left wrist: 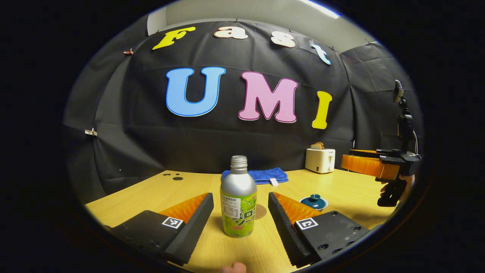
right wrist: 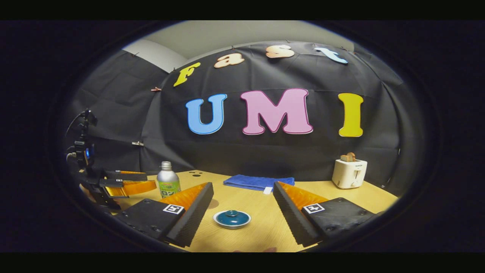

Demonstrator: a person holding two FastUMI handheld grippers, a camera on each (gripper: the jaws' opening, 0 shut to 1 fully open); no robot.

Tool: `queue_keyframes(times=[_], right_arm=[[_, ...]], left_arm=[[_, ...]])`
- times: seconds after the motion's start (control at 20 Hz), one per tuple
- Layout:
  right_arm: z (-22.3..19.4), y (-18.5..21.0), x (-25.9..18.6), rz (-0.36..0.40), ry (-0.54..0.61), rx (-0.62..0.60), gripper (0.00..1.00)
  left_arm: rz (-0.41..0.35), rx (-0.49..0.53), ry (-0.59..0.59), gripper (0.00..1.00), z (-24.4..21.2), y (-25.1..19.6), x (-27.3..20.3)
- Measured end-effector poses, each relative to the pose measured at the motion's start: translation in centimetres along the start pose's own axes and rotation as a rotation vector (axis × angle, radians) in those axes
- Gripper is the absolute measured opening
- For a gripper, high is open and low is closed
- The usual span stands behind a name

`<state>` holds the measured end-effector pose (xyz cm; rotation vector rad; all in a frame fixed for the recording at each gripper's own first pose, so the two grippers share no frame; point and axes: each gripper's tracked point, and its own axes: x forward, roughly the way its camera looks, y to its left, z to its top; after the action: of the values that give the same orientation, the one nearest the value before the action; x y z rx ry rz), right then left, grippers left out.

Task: Open the teacup lid with one hand, grasp the water bottle and pour water into the teacup with the other hand; after pouring, place the water bottle on the coaster and then close the teacup lid.

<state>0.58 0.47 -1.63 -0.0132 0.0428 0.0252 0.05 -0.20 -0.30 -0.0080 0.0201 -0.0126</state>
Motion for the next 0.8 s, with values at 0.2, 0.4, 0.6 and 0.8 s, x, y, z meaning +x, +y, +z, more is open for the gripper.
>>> queue_keyframes(times=[0.2, 0.4, 0.6, 0.8], right_arm=[[-2.6, 0.1, 1.3, 0.001, 0.058, -0.039, 0.96], [-7.3, 0.8, 3.1, 0.036, 0.188, -0.048, 0.89], [-10.8, 1.2, 4.2, 0.042, 0.283, -0.016, 0.65], [-11.0, 1.1, 4.9, 0.038, 0.286, -0.001, 0.63]], left_arm=[[0.004, 0.001, 0.005, 0.93, -0.2, 0.1, 0.1], [0.003, -0.01, 0.022, 0.93, -0.8, 0.1, 0.2], [-0.005, -0.007, 0.027, 0.92, -1.2, 0.0, 0.4], [-0.006, -0.011, 0.033, 0.92, -1.2, -0.1, 0.5]])
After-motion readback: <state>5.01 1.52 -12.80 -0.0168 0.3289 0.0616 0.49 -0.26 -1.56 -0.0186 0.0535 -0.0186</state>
